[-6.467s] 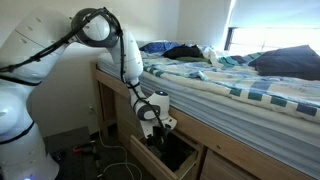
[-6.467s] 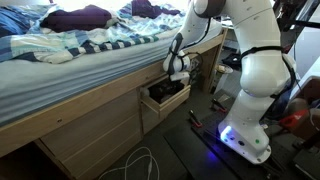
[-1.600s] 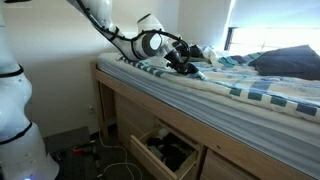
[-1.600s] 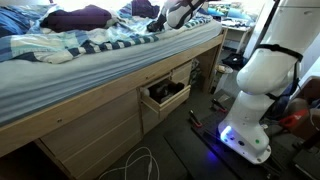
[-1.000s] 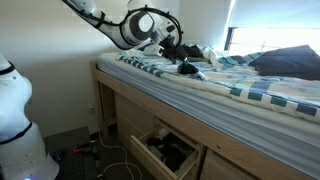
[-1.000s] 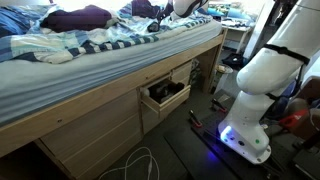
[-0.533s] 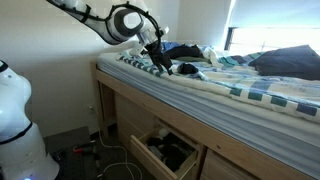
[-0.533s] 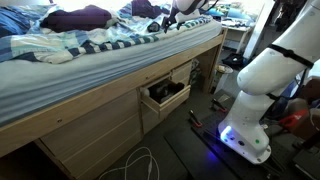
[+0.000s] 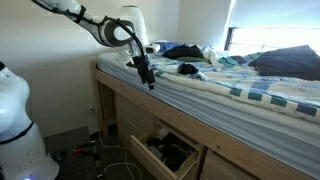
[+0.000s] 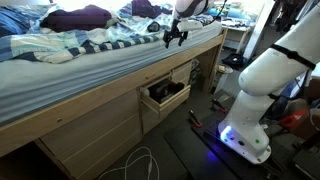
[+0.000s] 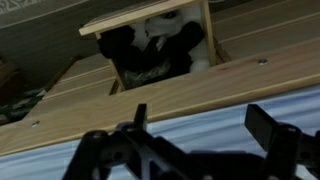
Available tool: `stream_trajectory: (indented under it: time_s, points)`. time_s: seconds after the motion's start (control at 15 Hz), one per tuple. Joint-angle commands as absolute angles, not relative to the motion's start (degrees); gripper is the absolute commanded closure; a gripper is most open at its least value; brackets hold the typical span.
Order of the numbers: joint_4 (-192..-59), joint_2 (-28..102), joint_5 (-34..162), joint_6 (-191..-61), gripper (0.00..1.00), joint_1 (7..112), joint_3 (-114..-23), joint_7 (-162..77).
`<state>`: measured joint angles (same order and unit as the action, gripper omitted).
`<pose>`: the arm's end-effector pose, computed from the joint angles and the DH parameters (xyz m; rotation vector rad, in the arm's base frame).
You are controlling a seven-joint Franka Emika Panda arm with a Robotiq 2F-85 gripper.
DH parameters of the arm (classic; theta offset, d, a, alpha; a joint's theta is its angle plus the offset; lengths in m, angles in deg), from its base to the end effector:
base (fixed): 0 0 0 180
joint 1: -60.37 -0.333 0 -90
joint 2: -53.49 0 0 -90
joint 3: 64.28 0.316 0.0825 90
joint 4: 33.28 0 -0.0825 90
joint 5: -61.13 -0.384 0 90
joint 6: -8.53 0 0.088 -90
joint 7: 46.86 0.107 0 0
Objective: Take the black socks from the drawer and put them on the bed
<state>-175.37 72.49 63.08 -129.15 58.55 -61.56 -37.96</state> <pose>0.4526 0.0361 0.4366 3.1030 -0.0845 0.4014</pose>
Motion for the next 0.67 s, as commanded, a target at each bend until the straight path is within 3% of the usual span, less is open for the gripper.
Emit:
stream_trajectory:
  time_s: [0.0, 0.6]
  points:
    - [-178.78, 73.21, 55.13, -126.99, 0.0, 55.93, -64.12, -46.43]
    - [-180.01, 72.13, 54.59, -127.2, 0.0, 56.65, -63.61, -46.96]
